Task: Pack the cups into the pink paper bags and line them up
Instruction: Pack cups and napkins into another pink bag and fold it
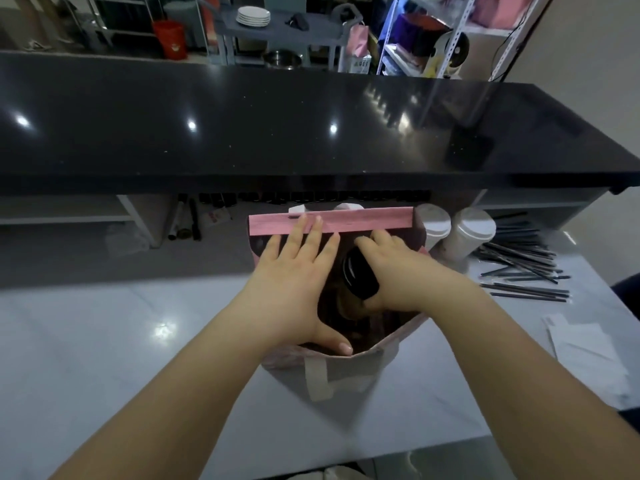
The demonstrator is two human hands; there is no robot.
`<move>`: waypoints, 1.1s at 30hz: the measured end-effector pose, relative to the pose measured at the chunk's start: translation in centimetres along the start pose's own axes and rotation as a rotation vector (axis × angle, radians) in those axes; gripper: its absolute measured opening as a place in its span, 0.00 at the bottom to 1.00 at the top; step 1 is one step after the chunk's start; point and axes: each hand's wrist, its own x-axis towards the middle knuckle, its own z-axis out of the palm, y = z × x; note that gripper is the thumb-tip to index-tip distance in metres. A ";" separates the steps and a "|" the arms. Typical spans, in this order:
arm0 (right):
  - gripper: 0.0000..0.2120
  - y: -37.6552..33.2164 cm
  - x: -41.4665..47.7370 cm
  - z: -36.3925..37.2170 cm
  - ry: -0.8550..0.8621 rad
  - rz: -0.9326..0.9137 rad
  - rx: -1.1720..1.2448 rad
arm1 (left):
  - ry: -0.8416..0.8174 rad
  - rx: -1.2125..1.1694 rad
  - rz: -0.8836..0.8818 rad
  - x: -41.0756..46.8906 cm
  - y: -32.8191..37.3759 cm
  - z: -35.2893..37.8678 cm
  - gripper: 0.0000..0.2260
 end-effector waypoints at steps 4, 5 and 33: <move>0.37 0.2 0.4 1.6 0.002 -0.032 0.030 | 0.022 0.061 -0.080 -0.4 1.0 0.6 0.63; 0.37 0.5 0.4 1.8 0.009 -0.030 0.038 | 0.034 0.084 -0.087 -0.4 1.1 0.6 0.62; 0.51 0.3 2.1 7.0 -0.193 -0.093 -0.116 | 0.065 0.098 -0.119 -0.1 0.7 1.6 0.61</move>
